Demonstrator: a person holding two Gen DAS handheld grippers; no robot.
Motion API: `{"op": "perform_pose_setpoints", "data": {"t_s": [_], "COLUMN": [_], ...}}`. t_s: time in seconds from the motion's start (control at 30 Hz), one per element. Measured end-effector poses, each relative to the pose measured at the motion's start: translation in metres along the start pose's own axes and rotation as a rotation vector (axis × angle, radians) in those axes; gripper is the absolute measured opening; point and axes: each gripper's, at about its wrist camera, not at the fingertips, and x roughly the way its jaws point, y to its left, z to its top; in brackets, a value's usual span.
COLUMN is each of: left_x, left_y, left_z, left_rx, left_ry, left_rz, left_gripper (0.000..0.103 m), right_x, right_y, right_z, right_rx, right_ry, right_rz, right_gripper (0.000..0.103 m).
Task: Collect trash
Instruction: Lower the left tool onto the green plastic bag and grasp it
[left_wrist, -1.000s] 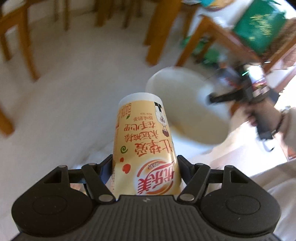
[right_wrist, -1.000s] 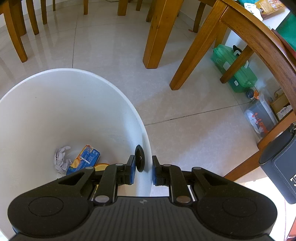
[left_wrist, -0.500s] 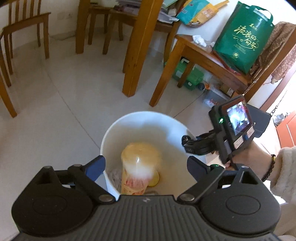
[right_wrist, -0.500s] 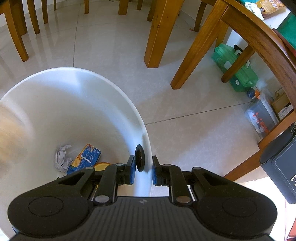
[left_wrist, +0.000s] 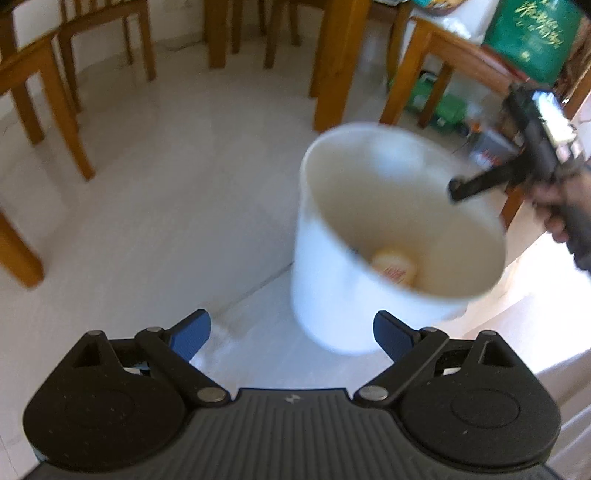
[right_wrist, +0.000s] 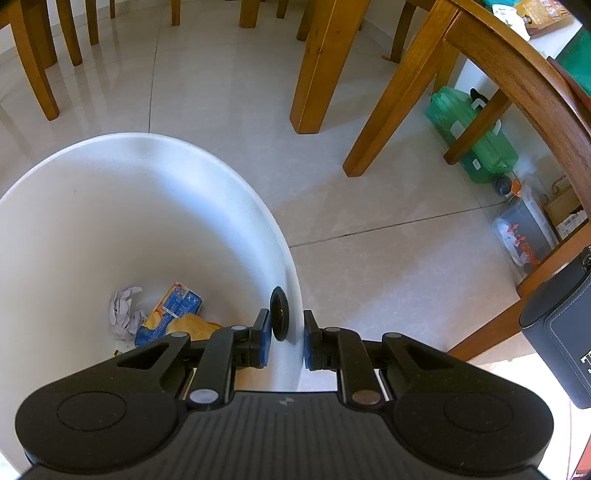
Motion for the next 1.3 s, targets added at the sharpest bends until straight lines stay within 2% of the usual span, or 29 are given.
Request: {"op": "perform_pose_setpoints", "data": {"t_s": [0.2,0.3,0.43,0.57,0.83,0.97,1.1,1.2,1.3], "left_x": [0.006,0.008,0.014,0.023,0.037,0.040,0.051,0.061,0.071], "left_y": [0.025,0.042,0.060,0.078,0.122,0.137,0.142,0.141,0.144], "left_z": [-0.051,-0.076,-0.109,-0.145,-0.214,-0.249,-0.272,-0.279,-0.287], "left_rx": [-0.047,-0.111,-0.170,-0.272,-0.623,-0.786,-0.846,-0.856,-0.905], "left_ry": [0.022,0.036,0.049,0.091,0.195,0.198,0.204,0.202,0.203], "left_rz": [0.094,0.101,0.159,0.227,0.249,0.255,0.248,0.289,0.280], "left_gripper": [0.095,0.095,0.095,0.095,0.096,0.096,0.096,0.096,0.096], "right_x": [-0.001,-0.001,-0.001,-0.001,-0.002,-0.002,-0.003,-0.003,-0.004], "right_y": [0.003,0.003,0.003,0.004,0.005,0.005,0.005,0.005,0.006], "right_z": [0.000,0.000,-0.001,-0.001,-0.002,-0.002,-0.001,0.000,0.000], "right_rx": [-0.022,-0.024,-0.026,-0.026,-0.027,-0.027,-0.028,-0.029,-0.029], "right_ry": [-0.003,-0.004,-0.008,-0.010,-0.009,-0.010,-0.010,-0.011,-0.011], "right_rz": [-0.011,-0.013,-0.015,-0.016,-0.017,-0.016,-0.016,-0.016,-0.016], "right_gripper": [0.020,0.020,0.020,0.020,0.020,0.020,0.020,0.020,0.020]}}
